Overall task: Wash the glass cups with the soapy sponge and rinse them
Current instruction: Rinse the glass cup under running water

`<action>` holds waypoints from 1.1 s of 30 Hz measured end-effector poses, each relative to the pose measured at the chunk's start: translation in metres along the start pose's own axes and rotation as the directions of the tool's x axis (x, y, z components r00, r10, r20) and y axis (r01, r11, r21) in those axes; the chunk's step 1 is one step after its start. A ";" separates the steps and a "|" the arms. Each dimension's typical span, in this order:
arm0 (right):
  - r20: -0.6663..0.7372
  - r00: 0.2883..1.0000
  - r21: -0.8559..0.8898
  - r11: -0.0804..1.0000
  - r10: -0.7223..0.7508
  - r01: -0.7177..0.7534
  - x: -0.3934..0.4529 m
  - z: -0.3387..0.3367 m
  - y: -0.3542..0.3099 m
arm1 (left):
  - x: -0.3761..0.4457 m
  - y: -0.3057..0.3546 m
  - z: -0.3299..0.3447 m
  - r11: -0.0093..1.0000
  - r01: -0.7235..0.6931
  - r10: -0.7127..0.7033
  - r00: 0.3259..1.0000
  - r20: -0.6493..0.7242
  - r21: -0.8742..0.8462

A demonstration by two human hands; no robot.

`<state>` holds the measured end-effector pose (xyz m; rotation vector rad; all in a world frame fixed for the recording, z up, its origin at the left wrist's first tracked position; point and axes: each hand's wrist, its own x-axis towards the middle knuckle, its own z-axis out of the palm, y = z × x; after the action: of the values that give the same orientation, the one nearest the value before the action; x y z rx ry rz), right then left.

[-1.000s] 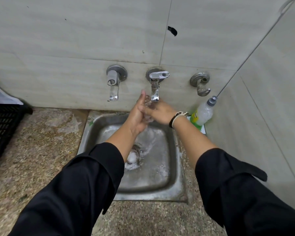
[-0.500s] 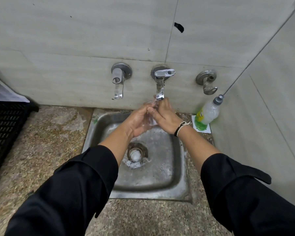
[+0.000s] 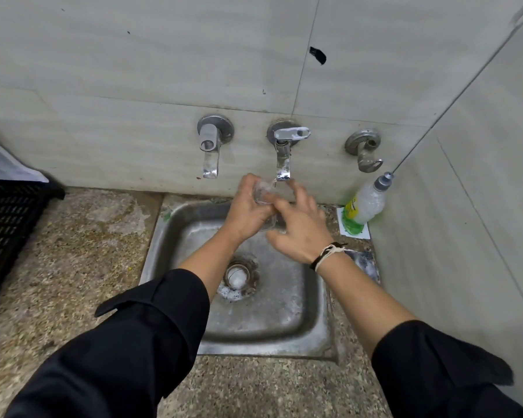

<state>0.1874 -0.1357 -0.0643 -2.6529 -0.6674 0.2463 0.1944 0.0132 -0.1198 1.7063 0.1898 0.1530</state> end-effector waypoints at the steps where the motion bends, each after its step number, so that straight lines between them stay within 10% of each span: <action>1: -0.020 0.999 -0.020 0.999 0.029 -0.030 0.002 -0.002 0.001 | 0.000 0.001 0.002 1.000 -0.015 0.015 1.000 0.000 0.009; 33: 0.093 0.996 0.027 1.000 -0.006 0.004 0.009 -0.014 0.000 | 0.004 0.007 -0.004 0.997 -0.002 0.005 0.999 -0.039 0.075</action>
<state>0.1988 -0.1357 -0.0517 -2.6273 -0.6950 0.3769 0.1974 0.0166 -0.1119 1.7797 0.2245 0.1840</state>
